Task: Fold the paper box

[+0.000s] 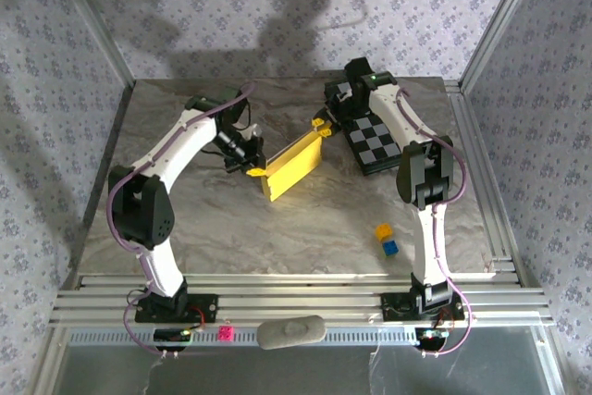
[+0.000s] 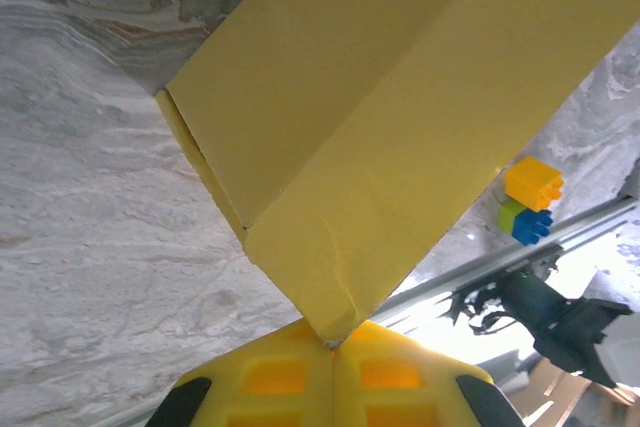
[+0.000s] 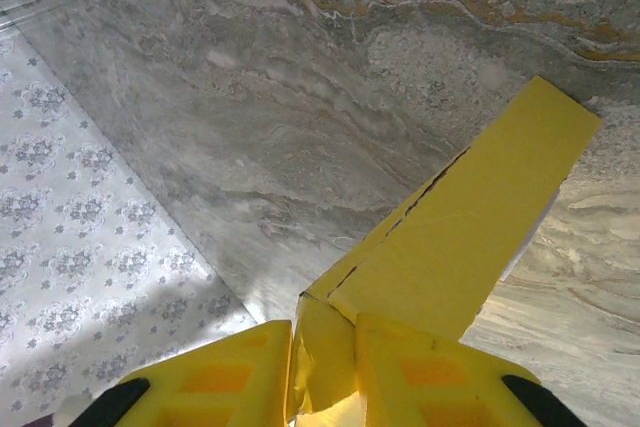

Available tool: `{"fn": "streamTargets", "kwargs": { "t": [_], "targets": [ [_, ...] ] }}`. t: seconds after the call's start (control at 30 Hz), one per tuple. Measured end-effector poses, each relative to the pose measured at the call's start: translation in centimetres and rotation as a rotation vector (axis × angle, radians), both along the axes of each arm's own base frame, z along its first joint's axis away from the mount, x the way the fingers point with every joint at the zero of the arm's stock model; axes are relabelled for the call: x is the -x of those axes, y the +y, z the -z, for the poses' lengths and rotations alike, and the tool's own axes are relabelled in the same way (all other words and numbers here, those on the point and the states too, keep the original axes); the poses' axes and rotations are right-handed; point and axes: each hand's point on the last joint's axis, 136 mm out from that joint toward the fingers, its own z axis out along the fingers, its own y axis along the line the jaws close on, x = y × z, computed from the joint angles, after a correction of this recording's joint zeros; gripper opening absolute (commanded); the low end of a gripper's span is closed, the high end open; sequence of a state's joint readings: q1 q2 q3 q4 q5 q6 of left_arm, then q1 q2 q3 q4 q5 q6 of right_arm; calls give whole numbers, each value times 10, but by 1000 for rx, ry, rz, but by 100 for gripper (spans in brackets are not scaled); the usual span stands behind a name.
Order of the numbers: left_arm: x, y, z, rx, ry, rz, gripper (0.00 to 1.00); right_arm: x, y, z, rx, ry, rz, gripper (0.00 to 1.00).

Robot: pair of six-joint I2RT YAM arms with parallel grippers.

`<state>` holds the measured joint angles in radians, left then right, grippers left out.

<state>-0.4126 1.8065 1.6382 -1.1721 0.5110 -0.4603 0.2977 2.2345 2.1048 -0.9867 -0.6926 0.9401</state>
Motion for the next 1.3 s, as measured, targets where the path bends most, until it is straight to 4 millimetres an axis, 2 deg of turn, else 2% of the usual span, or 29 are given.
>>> {"fn": "streamTargets", "kwargs": {
  "t": [0.37,0.63,0.8,1.3],
  "targets": [
    [-4,2,-10,-104,-98,63,3,10,-11,-1,50,-16,-49,17],
    [-5,8,-3,-165,-107,81,2,20,-15,0,79,-10,-96,15],
    [-6,10,-1,-185,-115,81,2,24,-15,-1,92,-20,-118,11],
    [-11,16,3,-230,-139,78,2,30,-17,-1,171,-91,-197,8]
  ]
}}
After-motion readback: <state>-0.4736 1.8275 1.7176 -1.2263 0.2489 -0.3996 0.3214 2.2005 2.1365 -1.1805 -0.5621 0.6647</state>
